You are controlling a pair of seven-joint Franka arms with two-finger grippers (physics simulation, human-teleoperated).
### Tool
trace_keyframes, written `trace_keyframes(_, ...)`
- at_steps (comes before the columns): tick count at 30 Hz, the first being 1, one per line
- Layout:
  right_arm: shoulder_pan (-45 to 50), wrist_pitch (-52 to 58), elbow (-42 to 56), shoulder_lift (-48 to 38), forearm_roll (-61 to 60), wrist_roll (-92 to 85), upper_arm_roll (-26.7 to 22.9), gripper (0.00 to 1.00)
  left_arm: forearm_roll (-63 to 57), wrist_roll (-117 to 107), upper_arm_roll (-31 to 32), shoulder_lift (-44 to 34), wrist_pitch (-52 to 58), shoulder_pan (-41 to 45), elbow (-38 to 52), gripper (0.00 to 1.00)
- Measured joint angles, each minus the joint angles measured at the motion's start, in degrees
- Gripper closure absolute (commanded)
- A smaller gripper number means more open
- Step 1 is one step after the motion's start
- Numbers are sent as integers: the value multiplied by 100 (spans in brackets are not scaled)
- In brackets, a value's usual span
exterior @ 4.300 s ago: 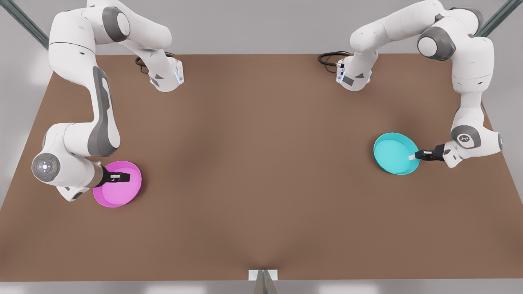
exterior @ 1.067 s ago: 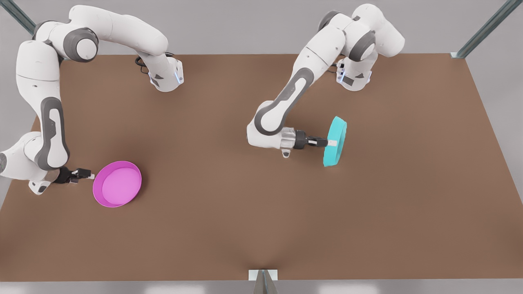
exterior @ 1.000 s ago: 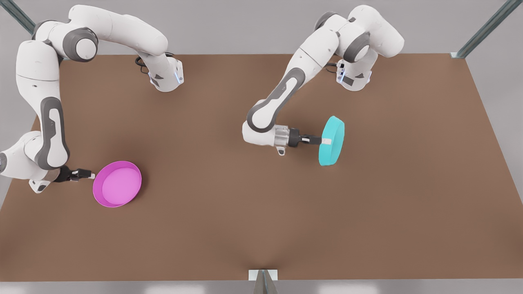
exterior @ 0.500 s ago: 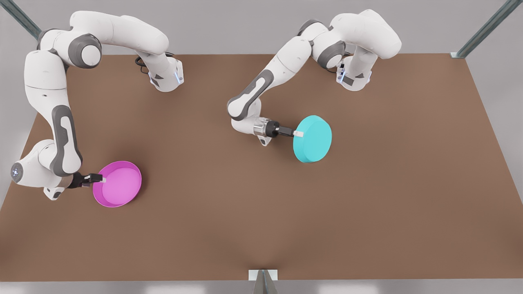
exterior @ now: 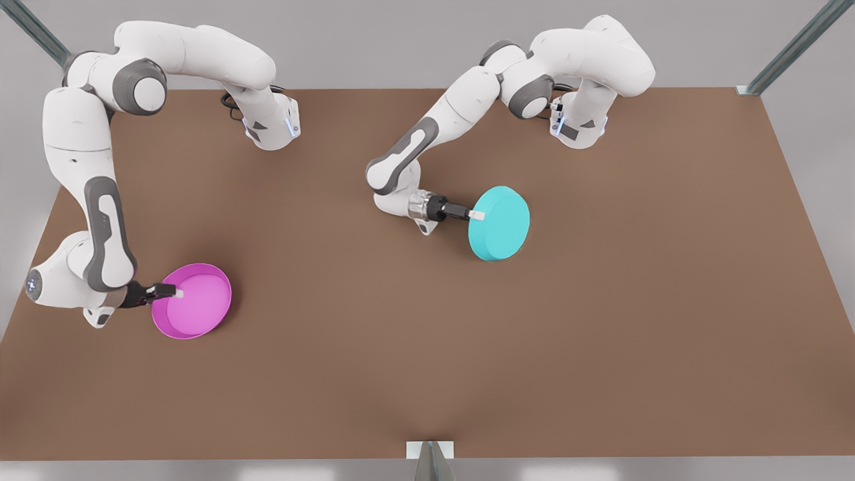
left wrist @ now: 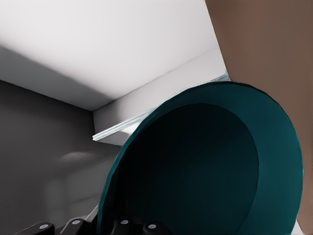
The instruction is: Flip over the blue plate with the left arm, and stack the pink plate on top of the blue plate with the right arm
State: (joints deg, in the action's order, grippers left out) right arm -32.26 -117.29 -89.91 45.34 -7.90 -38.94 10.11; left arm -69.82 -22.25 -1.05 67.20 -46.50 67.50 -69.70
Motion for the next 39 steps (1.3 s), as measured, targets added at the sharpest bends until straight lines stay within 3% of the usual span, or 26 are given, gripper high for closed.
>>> trace_keyframes(5,9,-4,9,2,-9,44,0,47,142,9,0,74,70,110,96,0)
trace_keyframes(6,9,-3,17,2,-1,36,0,52,164,8,5,75,72,155,134,0)
trace_keyframes(9,9,-4,18,2,0,36,0,56,402,-7,279,73,-30,132,680,0)
trace_keyframes(19,9,0,18,2,8,36,0,56,1851,-1610,665,66,-1045,124,1595,0)
trace_keyframes(26,9,5,18,2,17,-17,0,76,2797,-3663,1139,-71,-1187,105,2659,0)
trace_keyframes(30,9,13,19,1,-7,-40,0,79,3482,-4621,1205,-653,-1377,93,3000,0)
trace_keyframes(32,9,19,28,1,-24,-59,0,79,4045,-4701,1196,-1661,-1430,-663,3129,0)
trace_keyframes(34,9,18,63,1,-10,-52,0,79,4841,-4541,1187,-2449,-1890,-2989,3130,0)
trace_keyframes(37,53,25,107,-25,5,-47,0,79,5618,-655,1123,-2557,-2051,-5374,3104,0)
trace_keyframes(39,62,40,143,-69,10,-45,25,79,5794,1612,1060,-2552,-2066,-6152,3069,0)
